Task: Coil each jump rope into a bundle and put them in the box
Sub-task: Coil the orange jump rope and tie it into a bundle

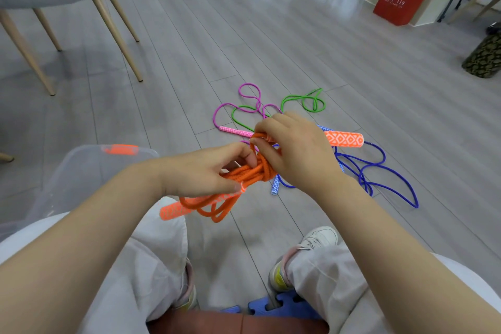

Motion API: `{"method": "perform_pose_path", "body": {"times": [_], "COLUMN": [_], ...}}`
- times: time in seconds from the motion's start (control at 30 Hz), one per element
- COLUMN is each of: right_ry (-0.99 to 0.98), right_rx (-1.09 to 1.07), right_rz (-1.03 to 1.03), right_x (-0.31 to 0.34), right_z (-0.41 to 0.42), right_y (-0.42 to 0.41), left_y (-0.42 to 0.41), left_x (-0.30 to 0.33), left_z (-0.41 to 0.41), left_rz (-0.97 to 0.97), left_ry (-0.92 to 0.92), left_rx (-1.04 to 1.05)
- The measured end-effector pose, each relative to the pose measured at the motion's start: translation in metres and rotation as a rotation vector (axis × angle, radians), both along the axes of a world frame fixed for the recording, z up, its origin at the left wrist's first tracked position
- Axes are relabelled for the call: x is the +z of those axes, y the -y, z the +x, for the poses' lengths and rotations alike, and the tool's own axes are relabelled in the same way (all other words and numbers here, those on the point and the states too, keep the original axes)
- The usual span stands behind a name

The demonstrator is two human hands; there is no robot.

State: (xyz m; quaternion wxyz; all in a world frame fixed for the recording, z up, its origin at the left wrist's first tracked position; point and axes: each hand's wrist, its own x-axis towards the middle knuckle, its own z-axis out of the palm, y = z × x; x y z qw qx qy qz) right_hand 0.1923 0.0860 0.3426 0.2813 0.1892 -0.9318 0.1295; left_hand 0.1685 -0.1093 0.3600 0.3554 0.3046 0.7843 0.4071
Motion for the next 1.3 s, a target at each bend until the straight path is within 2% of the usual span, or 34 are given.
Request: {"method": "perform_pose_path", "body": {"times": [0.27, 0.43, 0.53, 0.7, 0.83, 1.07, 1.3], "right_ry": [-0.071, -0.145, -0.130, -0.068, -0.065, -0.031, -0.038], "right_rx": [-0.026, -0.041, -0.037, 0.009, 0.026, 0.030, 0.007], "right_rz": [-0.051, -0.093, -0.080, -0.036, -0.009, -0.053, -0.060], "right_x": [0.001, 0.007, 0.005, 0.001, -0.001, -0.001, 0.003], "right_z": [0.000, 0.001, 0.001, -0.001, -0.002, -0.002, -0.001], "right_y": [-0.001, -0.003, -0.005, -0.007, -0.005, -0.005, -0.009], "left_y": [-0.001, -0.009, -0.013, -0.015, -0.013, -0.009, -0.009], "left_x": [0.006, -0.004, -0.010, -0.015, -0.016, -0.008, -0.014], "left_z": [0.001, -0.001, 0.001, 0.005, 0.006, 0.005, 0.003], "left_rz": [0.113, 0.195, 0.168, -0.072, -0.157, -0.145, -0.025], "left_ry": [0.083, 0.226, 0.315, 0.129, 0.098, 0.141, 0.271], "left_rx": [0.055, 0.178, 0.189, 0.071, 0.013, -0.077, -0.029]}}
